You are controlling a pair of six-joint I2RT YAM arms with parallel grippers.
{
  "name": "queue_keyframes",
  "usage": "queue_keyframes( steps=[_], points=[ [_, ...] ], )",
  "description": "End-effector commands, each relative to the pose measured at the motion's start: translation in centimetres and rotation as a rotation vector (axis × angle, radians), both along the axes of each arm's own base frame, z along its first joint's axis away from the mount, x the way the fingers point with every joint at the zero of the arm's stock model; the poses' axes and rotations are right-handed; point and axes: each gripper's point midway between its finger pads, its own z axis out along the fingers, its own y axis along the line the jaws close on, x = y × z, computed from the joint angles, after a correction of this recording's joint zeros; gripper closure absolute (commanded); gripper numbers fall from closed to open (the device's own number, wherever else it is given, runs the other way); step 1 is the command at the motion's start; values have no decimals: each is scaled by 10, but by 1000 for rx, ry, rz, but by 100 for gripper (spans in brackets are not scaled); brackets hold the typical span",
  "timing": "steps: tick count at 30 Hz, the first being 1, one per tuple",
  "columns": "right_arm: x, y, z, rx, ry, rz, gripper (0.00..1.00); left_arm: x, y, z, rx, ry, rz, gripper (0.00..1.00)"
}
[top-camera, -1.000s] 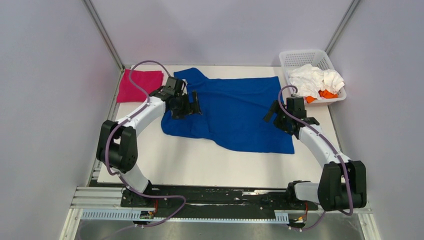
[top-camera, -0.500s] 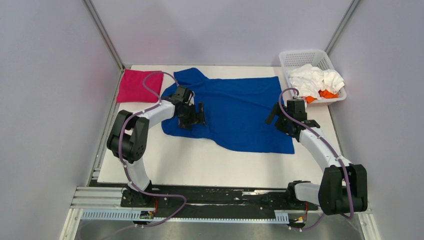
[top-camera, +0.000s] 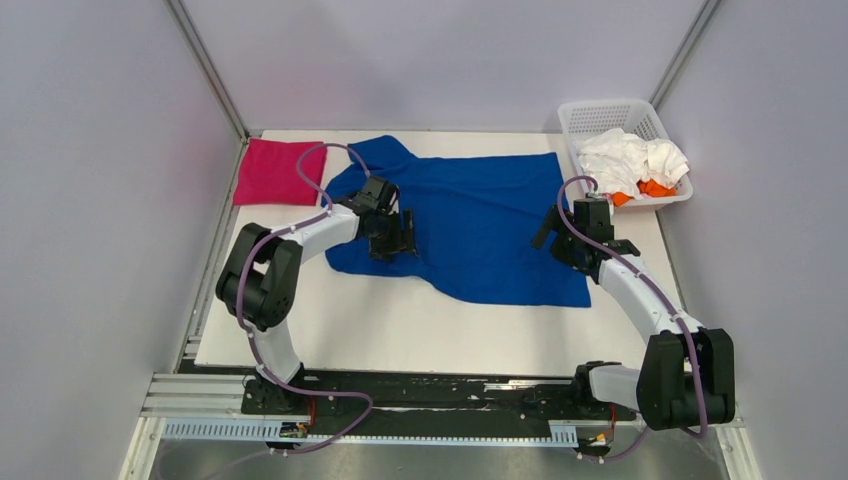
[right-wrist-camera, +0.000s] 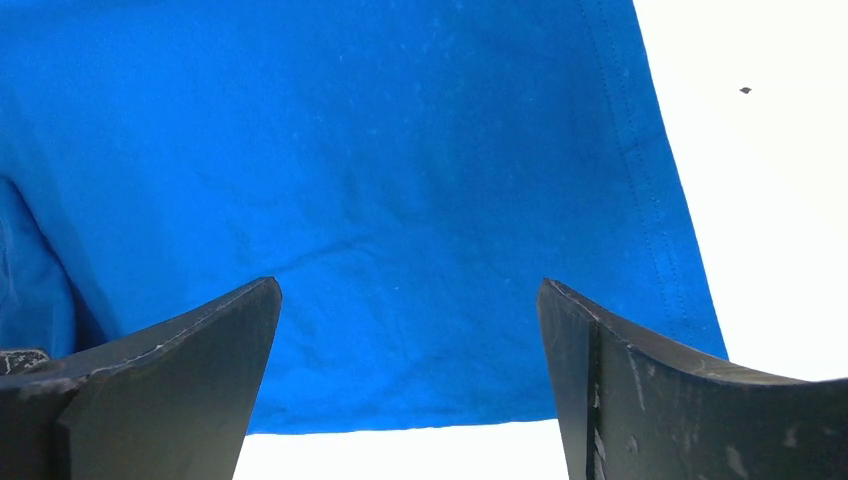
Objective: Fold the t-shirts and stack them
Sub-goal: Flatten out the tshirt
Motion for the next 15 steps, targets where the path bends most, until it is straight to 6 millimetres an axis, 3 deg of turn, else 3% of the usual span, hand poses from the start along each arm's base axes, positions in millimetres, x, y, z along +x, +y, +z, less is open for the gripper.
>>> queue_keyframes(
  steps=[1, 9, 15],
  points=[
    [3, -3, 4, -21, -22, -3, 0, 5, 0, 9, 3, -17, 35, 30],
    [3, -3, 4, -23, -21, -6, 0, -1, 12, 21, 74, -32, 78, 53],
    [2, -3, 3, -25, -18, -3, 0, -19, 13, 15, 98, 25, 45, 71]
  ],
)
